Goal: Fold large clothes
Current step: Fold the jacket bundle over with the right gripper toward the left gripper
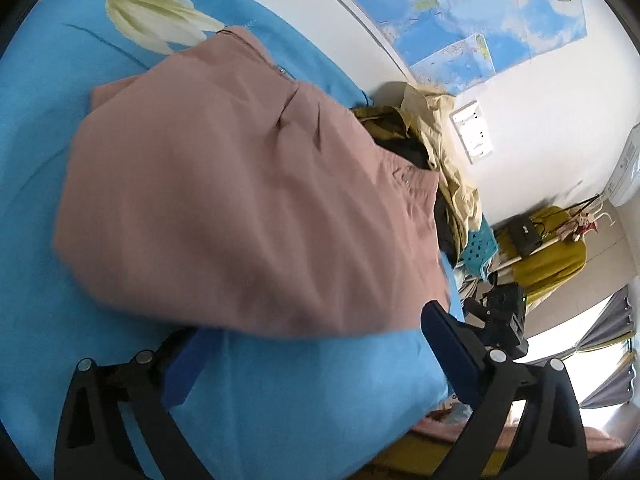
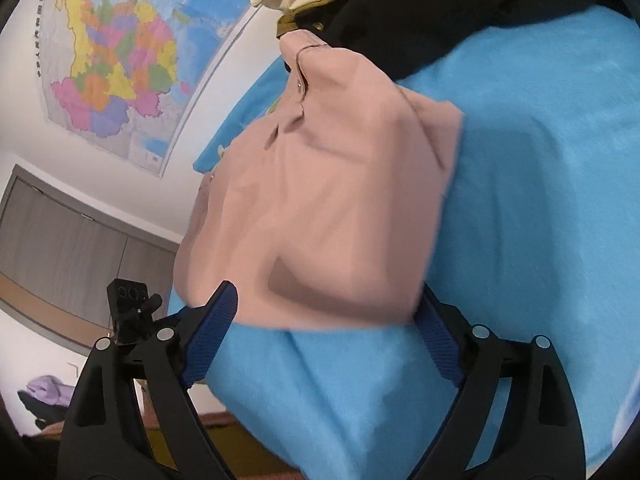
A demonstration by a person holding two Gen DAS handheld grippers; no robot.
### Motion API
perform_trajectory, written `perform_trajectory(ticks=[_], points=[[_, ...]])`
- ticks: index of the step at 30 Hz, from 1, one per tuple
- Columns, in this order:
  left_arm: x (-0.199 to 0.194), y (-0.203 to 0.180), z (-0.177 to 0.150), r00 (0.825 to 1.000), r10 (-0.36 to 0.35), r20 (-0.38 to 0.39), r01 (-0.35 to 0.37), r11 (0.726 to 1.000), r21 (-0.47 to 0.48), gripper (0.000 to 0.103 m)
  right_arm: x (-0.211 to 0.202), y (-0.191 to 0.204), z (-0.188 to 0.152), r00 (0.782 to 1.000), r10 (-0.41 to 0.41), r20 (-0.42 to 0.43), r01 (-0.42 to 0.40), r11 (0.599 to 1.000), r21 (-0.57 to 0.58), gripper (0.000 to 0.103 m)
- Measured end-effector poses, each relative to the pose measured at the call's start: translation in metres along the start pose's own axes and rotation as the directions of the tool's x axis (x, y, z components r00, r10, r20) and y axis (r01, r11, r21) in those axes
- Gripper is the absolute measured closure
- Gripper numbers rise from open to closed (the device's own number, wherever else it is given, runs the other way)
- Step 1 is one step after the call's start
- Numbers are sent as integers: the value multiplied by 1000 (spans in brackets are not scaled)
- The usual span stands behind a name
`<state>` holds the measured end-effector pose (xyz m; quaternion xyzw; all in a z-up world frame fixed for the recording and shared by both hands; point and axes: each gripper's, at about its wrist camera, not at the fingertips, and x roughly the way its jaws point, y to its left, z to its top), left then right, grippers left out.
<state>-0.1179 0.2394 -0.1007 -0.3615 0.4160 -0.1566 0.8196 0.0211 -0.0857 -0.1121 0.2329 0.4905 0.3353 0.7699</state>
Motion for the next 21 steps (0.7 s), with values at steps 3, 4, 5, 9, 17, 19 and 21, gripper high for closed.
perform_trajectory(ticks=[3, 4, 5, 9, 17, 19, 21], points=[[12, -7, 9, 999, 17, 47, -17, 1000, 0, 7, 14, 6, 12, 1000, 2, 20, -2, 1000, -6, 11], [15, -9, 14, 998, 21, 56, -21, 1000, 4, 7, 16, 7, 15, 1000, 4, 21, -4, 1000, -10, 11], [18, -10, 17, 998, 25, 61, -26, 1000, 10, 7, 22, 9, 19, 1000, 3, 22, -2, 1000, -23, 11], [24, -9, 30, 997, 16, 79, -14, 1000, -19, 7, 37, 14, 36, 1000, 27, 13, -26, 999, -40, 11], [30, -10, 40, 991, 54, 124, -47, 997, -65, 7, 62, 20, 63, 994, 101, 48, -101, 995, -9, 11], [33, -13, 40, 989, 77, 130, -71, 996, -50, 8, 66, 22, 64, 995, 88, 48, -87, 996, -16, 16], [36, -15, 40, 985, 108, 135, -102, 993, -51, 17, 70, 19, 67, 997, 64, 33, -64, 998, -10, 56]])
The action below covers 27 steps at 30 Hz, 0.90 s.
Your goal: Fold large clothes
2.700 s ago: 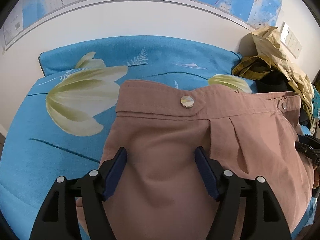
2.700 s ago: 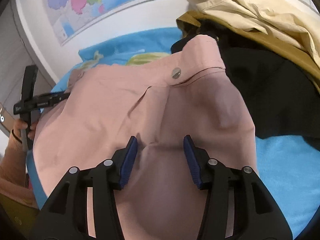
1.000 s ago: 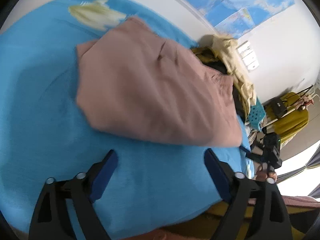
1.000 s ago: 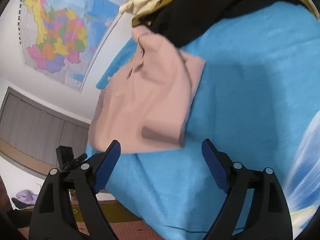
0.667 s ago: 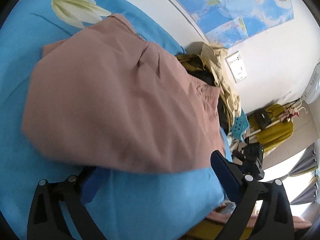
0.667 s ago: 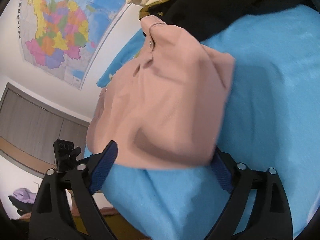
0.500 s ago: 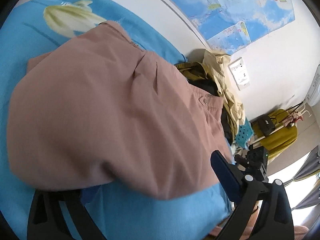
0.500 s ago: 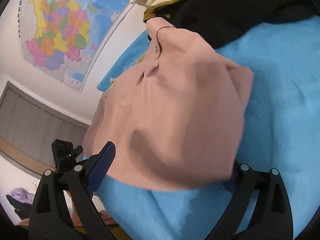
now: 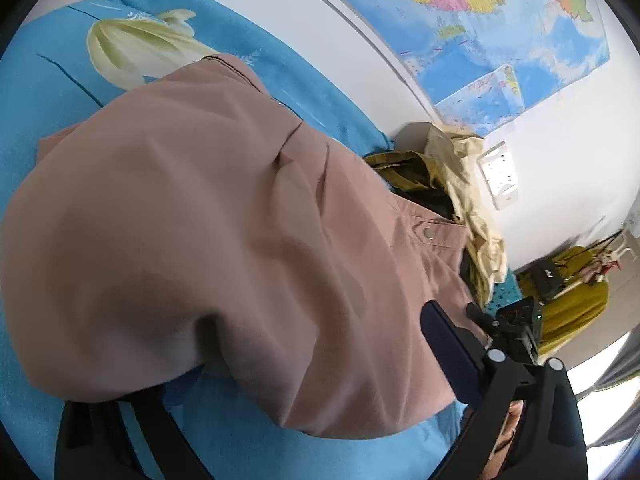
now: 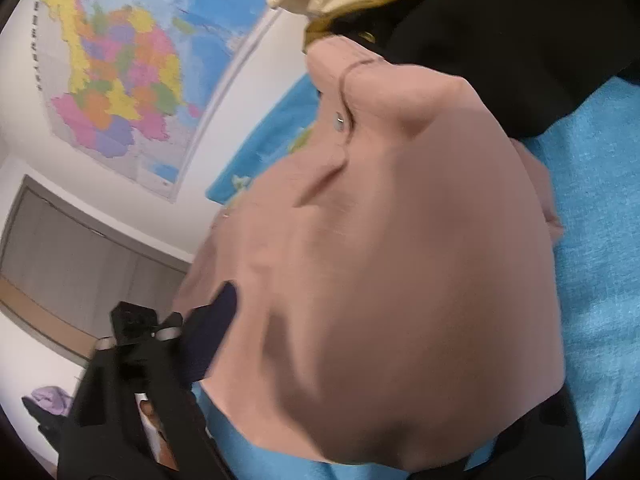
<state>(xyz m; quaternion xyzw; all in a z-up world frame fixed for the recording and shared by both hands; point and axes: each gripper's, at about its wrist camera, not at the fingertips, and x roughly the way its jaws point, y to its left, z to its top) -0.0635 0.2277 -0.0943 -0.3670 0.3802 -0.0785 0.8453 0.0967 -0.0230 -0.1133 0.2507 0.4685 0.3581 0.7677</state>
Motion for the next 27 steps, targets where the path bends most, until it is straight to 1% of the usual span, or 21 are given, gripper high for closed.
perform_trajectory(ticks=[1, 2, 3, 4, 5, 6, 7, 8, 9, 10, 11, 13, 14, 15, 17, 18, 20, 21, 23, 25, 27], points=[[1, -1, 1, 999, 37, -2, -37, 999, 7, 34, 3, -5, 1, 1000, 0, -18, 0, 1000, 16, 66], [3, 1, 3, 998, 60, -6, -60, 998, 3, 47, 6, -14, 2, 998, 44, -38, -42, 998, 55, 75], [4, 4, 5, 998, 59, -14, -59, 998, -12, 63, 7, -19, 2, 996, 78, -47, -75, 994, 76, 77], [6, 9, 6, 999, 41, -22, -42, 999, -34, 66, 7, -22, 2, 995, 91, -49, -87, 993, 77, 77], [7, 13, 8, 999, 30, -27, -31, 998, -48, 66, 6, -22, 2, 994, 95, -50, -92, 993, 68, 75], [7, 15, 8, 999, 27, -30, -28, 998, -49, 63, 6, -21, 1, 994, 95, -49, -92, 993, 68, 71], [7, 17, 8, 1000, 8, -28, -10, 998, -55, 58, 6, -20, 2, 994, 98, -42, -95, 993, 71, 68], [7, 20, 9, 999, -12, -30, 10, 998, -57, 54, 6, -18, 3, 994, 103, -40, -101, 993, 68, 62], [8, 21, 11, 999, -41, -32, 39, 997, -68, 46, 7, -15, 4, 994, 103, -43, -101, 993, 55, 57], [8, 21, 12, 998, -56, -31, 54, 996, -77, 38, 8, -11, 5, 994, 93, -49, -91, 995, 40, 55], [9, 20, 15, 997, -75, -33, 72, 994, -88, 34, 10, -9, 6, 995, 92, -48, -90, 995, 36, 52], [14, 11, 19, 994, -98, -38, 95, 993, -69, 14, 13, -7, 8, 995, 90, -49, -89, 996, 28, 53], [16, 7, 18, 995, -90, -35, 88, 994, -57, 13, 16, -4, 8, 995, 79, -56, -79, 997, 14, 59], [19, 2, 18, 997, -65, -34, 64, 997, -38, 14, 18, -3, 8, 995, 75, -60, -75, 997, 8, 72], [25, -4, 16, 999, -7, -35, 7, 1000, -2, 47, 22, -4, 7, 994, 83, -70, -82, 997, 5, 79], [27, -3, 17, 999, 16, -40, -16, 1000, -6, 78, 20, -1, 7, 995, 78, -65, -78, 997, -3, 83], [26, 4, 19, 999, -12, -46, 10, 999, -46, 83, 17, 10, 7, 997, 57, -57, -60, 997, -55, 85], [23, 2, 20, 999, -3, -39, 1, 999, -41, 85, 14, 18, 7, 998, 49, -49, -53, 995, -84, 86], [17, -6, 22, 999, 24, -25, -24, 1000, 4, 88, 9, 35, 10, 998, 57, -37, -61, 990, -131, 87], [6, -12, 29, 1000, 17, -5, -17, 999, 38, 89, 4, 57, 14, 999, 50, -17, -53, 980, -193, 88], [-6, -17, 39, 1000, 8, 24, -9, 998, 66, 91, -1, 81, 22, 997, 72, 5, -68, 965, -254, 88]])
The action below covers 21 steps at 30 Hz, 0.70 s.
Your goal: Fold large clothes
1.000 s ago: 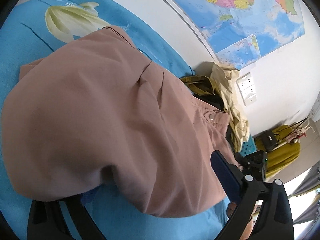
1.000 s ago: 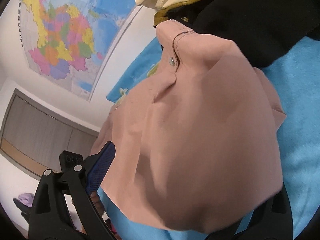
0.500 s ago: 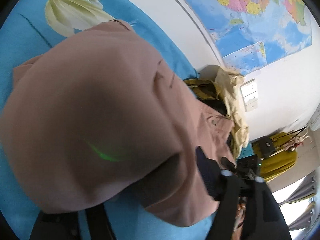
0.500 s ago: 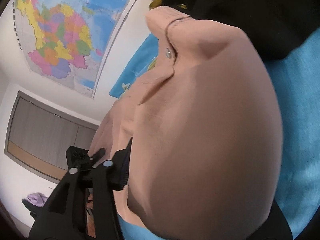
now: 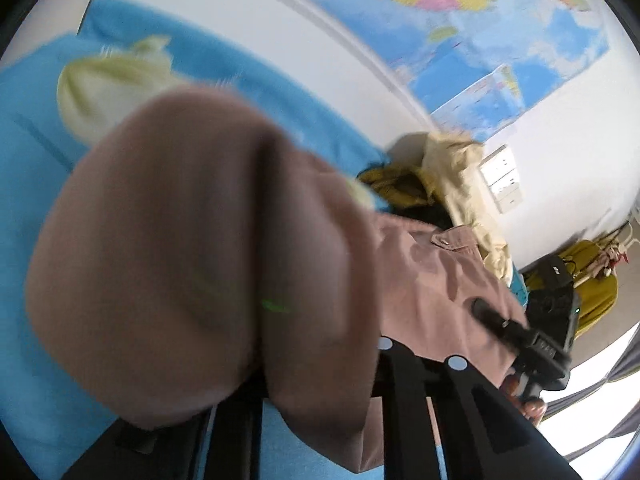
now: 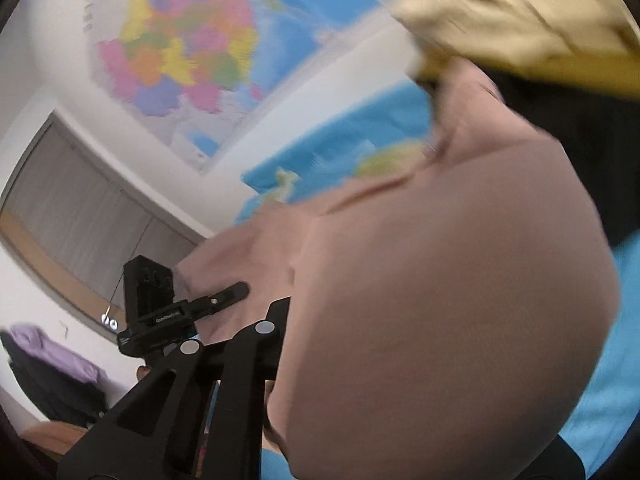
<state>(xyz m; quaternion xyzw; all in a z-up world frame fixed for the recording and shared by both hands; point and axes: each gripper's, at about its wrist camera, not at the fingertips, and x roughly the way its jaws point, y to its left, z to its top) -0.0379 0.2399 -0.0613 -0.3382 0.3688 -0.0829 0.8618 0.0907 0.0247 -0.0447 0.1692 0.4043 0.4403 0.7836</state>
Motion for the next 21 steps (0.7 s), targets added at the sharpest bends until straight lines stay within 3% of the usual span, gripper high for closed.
perform_trajectory(ticks=[4, 8, 13, 17, 21], points=[[-32, -6, 36, 997, -14, 81, 10, 999, 50, 98, 2, 39, 36, 999, 16, 31, -13, 994, -110, 88], [-61, -10, 79, 986, 38, 160, -53, 994, 94, 98, 21, 78, 88, 997, 55, 61, -43, 982, -184, 88], [-93, -7, 142, 958, 109, 265, -142, 984, 107, 98, 53, 127, 142, 986, 122, 110, -86, 954, -288, 89], [-128, 8, 187, 924, 147, 354, -195, 975, 103, 98, 87, 162, 184, 973, 190, 135, -138, 937, -320, 89], [-141, 24, 180, 923, 135, 359, -177, 980, 88, 98, 104, 161, 184, 977, 199, 82, -166, 938, -304, 91]])
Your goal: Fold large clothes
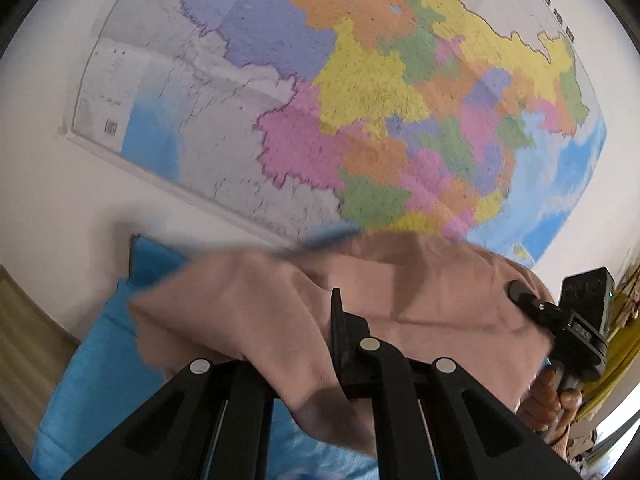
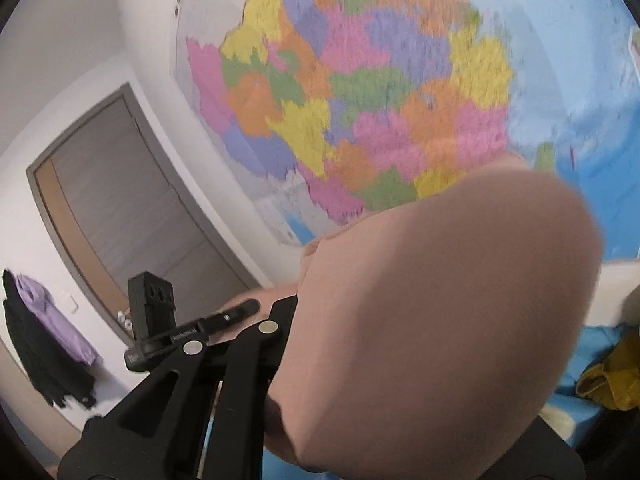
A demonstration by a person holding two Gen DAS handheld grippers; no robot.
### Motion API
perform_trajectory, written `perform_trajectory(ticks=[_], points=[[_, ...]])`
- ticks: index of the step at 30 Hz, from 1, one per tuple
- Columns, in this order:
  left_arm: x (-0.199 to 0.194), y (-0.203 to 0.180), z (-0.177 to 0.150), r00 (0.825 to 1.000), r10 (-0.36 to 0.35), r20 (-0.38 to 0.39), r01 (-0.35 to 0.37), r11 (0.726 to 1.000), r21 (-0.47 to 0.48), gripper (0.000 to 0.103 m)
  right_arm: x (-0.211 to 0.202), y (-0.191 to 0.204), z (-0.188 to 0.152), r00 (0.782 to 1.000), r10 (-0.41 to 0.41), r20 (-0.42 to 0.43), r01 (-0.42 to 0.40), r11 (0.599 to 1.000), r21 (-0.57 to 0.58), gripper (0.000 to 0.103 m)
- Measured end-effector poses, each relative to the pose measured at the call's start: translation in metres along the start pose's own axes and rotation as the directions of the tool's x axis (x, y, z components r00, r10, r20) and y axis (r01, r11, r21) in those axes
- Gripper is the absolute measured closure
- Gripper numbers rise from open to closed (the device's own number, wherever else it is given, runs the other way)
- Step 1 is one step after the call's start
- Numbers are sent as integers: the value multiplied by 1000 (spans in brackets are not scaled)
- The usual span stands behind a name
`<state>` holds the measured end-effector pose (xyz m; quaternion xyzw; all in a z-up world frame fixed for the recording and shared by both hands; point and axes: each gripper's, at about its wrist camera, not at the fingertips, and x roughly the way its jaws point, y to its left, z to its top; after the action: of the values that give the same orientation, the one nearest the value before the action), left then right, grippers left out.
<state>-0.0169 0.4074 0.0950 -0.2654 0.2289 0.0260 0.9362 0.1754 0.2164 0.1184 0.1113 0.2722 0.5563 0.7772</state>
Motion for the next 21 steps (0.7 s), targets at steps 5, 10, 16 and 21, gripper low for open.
perform_trajectory(ticks=[5, 10, 16, 21], points=[[16, 22, -83, 991, -17, -131, 9, 998, -55, 98, 0, -41, -76, 988, -10, -153, 19, 998, 62, 91], [48, 65, -170, 945, -74, -320, 2, 976, -220, 88, 6, -114, -167, 939, -45, -340, 148, 948, 281, 89], [40, 85, -184, 948, -120, -295, 24, 950, -311, 42, -13, -133, -192, 936, -103, -338, 220, 918, 329, 14], [49, 74, -175, 957, -115, -268, 36, 958, -284, 19, -5, -131, -197, 926, -113, -360, 222, 935, 276, 8]])
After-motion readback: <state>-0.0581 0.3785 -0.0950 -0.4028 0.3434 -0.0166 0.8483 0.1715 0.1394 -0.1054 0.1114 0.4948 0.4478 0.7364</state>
